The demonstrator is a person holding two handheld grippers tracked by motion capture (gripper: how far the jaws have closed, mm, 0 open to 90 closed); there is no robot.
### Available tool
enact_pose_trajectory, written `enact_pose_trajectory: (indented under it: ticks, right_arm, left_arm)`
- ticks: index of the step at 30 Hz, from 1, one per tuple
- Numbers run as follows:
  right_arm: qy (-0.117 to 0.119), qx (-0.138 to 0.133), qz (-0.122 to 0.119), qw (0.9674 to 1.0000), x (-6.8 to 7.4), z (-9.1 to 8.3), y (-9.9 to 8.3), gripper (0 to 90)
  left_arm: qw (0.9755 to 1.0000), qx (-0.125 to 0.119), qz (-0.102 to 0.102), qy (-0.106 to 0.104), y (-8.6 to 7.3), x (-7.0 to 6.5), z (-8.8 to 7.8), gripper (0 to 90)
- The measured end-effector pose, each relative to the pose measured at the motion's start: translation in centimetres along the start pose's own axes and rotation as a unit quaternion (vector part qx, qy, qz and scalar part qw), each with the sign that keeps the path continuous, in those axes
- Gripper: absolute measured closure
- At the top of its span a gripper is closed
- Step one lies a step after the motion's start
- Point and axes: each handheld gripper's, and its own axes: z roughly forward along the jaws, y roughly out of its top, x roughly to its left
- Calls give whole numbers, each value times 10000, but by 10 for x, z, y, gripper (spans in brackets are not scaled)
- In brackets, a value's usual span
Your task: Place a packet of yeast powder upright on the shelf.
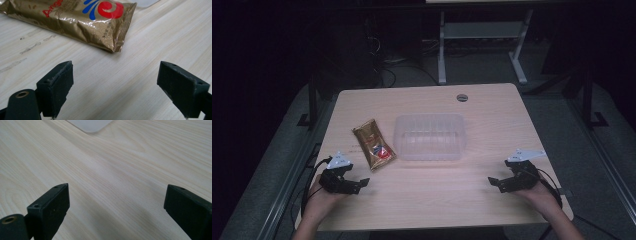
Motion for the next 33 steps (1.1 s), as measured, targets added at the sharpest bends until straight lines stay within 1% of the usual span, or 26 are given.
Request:
enact_pose_trajectory:
  ticks: [2, 4, 7, 8, 9, 10, 11, 12, 13, 14, 15, 17, 18, 19, 20, 21, 22, 24, 25, 26, 27, 31, 32, 33]
  right_arm:
    - [8, -4, 17, 10000, 0, 0, 0, 58]
    - [9, -23, 53, 10000, 0, -1, 0, 59]
    - [-9, -24, 64, 10000, 0, -1, 0, 59]
    - [1, -12, 99, 10000, 0, -2, 0, 59]
    - [-2, -42, 74, 10000, -1, -2, 1, 60]
    - [-2, -43, 80, 10000, -1, -2, 1, 60]
    - [-2, -43, 80, 10000, -1, -2, 1, 60]
    - [8, -41, 81, 10000, -1, -2, 1, 60]
    - [9, -46, 96, 9999, -1, -2, 1, 60]
    - [14, -43, 92, 9999, -1, -1, 1, 61]
    - [18, -49, 74, 10000, -1, -1, 1, 61]
    - [21, -23, 71, 10000, 0, -1, 2, 61]
    - [-5, -15, 6, 10000, 1, -1, 2, 61]
    - [-5, -15, 6, 10000, 1, -1, 2, 61]
    - [9, -5, 21, 10000, 1, -1, 2, 61]
    - [14, 2, 10, 10000, 2, -1, 2, 61]
    - [8, 2, -22, 10000, 2, -1, 2, 61]
    - [0, 18, -32, 10000, 2, -1, 2, 61]
    - [-8, 28, -19, 10000, 3, -1, 1, 61]
    - [-9, 45, -31, 10000, 2, -1, 1, 61]
    - [-1, 35, -29, 10000, 2, 0, 1, 62]
    - [-1, 49, 9, 10000, 1, 0, 1, 62]
    - [-18, 66, 10, 10000, 1, 0, 1, 64]
    - [-18, 66, 10, 10000, 1, 0, 1, 64]
  left_arm:
    - [10000, -2, -30, 8, 1, 0, -1, 132]
    - [9999, -17, -133, -38, 2, 0, -2, 134]
    - [9997, -107, -188, -59, 4, 0, -4, 142]
    - [9997, -121, -185, -47, 5, 0, -5, 152]
    - [9997, -161, -191, -60, 6, -1, -5, 176]
    - [9996, -171, -203, -50, 7, -1, -6, 220]
    - [9997, -146, -175, -24, 8, 0, -7, 220]
    - [9997, -167, -195, -22, 10, 0, -8, 246]
    - [9996, -194, -202, -34, 12, 1, -8, 288]
    - [9996, -207, -195, -4, 14, 2, -9, 329]
    - [9994, -258, -249, 13, 16, 2, -9, 384]
    - [9993, -291, -243, 61, 22, 4, -9, 493]
    - [9992, -304, -264, 77, 28, 7, -7, 612]
    - [9992, -304, -264, 77, 28, 7, -7, 664]
    - [9991, -309, -292, 67, 31, 8, -5, 664]
    - [9989, -337, -305, 84, 34, 9, -3, 718]
    - [9991, -299, -301, 98, 37, 10, -2, 766]
    - [9989, -315, -330, 80, 43, 12, 1, 844]
    - [9990, -304, -312, 96, 45, 13, 3, 874]
    - [9989, -321, -340, 102, 48, 14, 5, 893]
    - [9989, -310, -339, 109, 51, 15, 7, 894]
    - [9991, -300, -247, 192, 63, 19, 15, 895]
    - [9989, -320, -266, 197, 66, 20, 18, 895]
    - [9991, -278, -218, 243, 69, 21, 21, 895]
